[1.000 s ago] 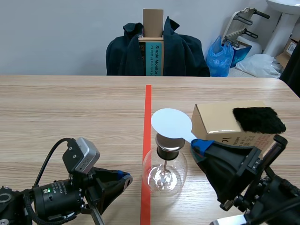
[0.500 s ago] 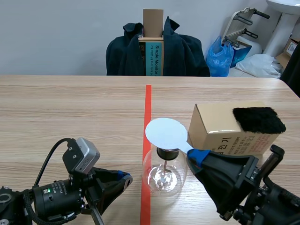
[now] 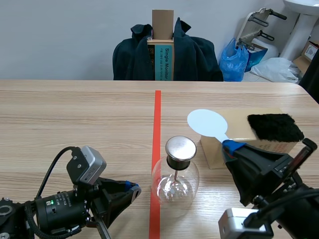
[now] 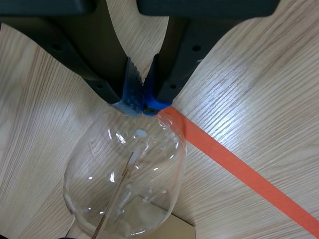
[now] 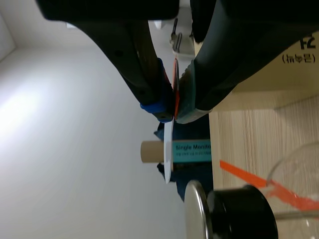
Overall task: Do the electroscope experiment.
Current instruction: 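Move the plate toward and away from the electroscope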
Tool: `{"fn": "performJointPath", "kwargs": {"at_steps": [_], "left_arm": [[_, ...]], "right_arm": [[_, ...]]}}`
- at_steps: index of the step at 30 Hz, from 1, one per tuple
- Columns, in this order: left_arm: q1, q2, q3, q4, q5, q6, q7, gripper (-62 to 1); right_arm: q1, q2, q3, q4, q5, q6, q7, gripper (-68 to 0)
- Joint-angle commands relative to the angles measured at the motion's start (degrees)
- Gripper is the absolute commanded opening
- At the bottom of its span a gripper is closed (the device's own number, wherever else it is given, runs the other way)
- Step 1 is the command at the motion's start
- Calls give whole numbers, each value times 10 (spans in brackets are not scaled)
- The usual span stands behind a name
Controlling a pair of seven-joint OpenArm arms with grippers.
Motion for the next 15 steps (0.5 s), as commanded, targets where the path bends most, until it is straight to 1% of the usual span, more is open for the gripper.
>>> {"fn": "performJointPath", "kwargs": {"at_steps": [1, 4, 7, 11, 15], "left_arm": [[0, 3, 0, 11, -6, -3, -8, -577], [0, 3, 0, 11, -6, -3, -8, -577], [0, 3, 0, 11, -6, -3, -8, -577], [0, 3, 0, 11, -6, -3, -8, -577], [0, 3, 0, 11, -6, -3, -8, -577]], "right_arm": [[0, 9, 5, 12, 9, -5, -16, -667], [0, 10, 5, 12, 9, -5, -37, -667], [0, 10, 5, 12, 9, -5, -29, -667], [0, 9, 5, 12, 8, -14, 26, -667], [0, 9, 5, 12, 8, -14, 87, -667]]}}
